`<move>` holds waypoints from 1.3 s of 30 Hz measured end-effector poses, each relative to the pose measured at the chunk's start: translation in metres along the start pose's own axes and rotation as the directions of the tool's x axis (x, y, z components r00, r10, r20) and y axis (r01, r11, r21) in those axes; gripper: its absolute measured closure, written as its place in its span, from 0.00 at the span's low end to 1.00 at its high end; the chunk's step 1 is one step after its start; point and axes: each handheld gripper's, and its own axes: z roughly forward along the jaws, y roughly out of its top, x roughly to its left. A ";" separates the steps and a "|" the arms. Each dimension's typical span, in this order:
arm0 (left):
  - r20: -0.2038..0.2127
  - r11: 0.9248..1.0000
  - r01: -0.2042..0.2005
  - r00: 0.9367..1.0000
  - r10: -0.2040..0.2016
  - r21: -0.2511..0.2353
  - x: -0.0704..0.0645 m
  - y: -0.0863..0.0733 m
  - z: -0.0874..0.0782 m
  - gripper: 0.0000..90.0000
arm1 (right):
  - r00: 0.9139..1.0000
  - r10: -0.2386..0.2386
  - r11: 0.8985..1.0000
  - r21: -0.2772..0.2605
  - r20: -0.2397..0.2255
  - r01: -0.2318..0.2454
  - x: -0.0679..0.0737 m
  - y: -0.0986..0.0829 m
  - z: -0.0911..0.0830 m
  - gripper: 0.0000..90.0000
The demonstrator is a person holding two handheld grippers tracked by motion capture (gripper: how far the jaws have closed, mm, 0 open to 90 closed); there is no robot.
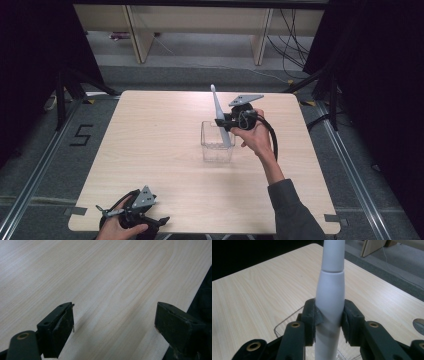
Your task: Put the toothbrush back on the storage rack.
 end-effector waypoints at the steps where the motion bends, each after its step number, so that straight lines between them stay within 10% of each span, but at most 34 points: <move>1: 0.000 1.000 -0.012 1.000 0.012 0.001 0.001 0.000 0.000 0.17 | 0.999 -0.031 0.999 -0.018 0.013 0.031 -0.003 -0.001 0.002 0.74; 39: -0.001 1.000 0.000 1.000 0.000 -0.001 0.000 0.000 0.000 0.17 | 0.999 -0.028 0.992 0.126 0.019 0.025 -0.002 -0.021 0.037 0.74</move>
